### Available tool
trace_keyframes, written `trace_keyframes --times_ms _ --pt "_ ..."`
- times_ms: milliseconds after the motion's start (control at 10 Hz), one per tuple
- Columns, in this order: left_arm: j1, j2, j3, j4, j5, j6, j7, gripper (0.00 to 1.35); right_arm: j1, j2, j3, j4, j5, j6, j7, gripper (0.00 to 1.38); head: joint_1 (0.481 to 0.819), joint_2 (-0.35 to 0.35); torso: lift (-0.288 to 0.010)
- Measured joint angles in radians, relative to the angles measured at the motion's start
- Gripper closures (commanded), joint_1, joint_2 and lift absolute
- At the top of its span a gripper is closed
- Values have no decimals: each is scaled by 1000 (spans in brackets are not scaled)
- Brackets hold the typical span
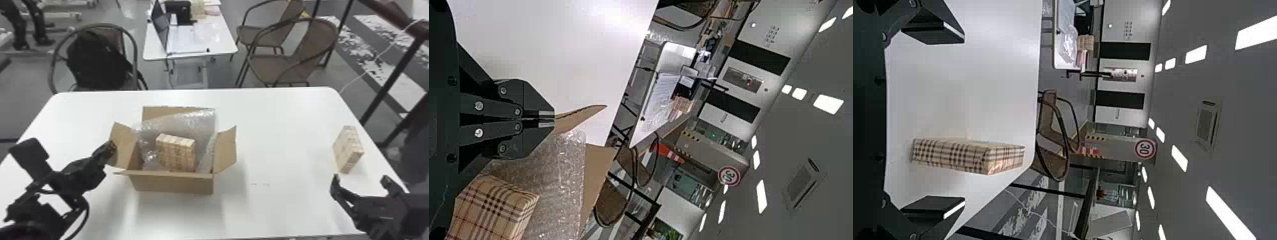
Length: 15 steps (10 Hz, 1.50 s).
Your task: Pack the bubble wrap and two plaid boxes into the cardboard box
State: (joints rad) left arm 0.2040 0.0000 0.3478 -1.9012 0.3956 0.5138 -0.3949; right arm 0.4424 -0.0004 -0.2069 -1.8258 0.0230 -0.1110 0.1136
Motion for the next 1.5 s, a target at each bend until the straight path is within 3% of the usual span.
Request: trace_keyframes --times_ms 200,600,800,1500 --pt "1 0 2 -1 1 -1 -1 1222 -74 -4 -29 94 3 -4 7 145 695 -49 -107" --pt "5 0 5 -1 3 -5 -2 1222 -209 -77 -37 273 -62 -14 21 150 695 -75 -107" --pt "6 0 4 -1 5 -6 -3 1222 -273 -97 -37 353 -75 -34 27 150 695 -83 -107" --pt "10 0 3 0 12 -6 -10 1222 -437 -118 -36 606 -48 -145 50 193 695 -92 -107"
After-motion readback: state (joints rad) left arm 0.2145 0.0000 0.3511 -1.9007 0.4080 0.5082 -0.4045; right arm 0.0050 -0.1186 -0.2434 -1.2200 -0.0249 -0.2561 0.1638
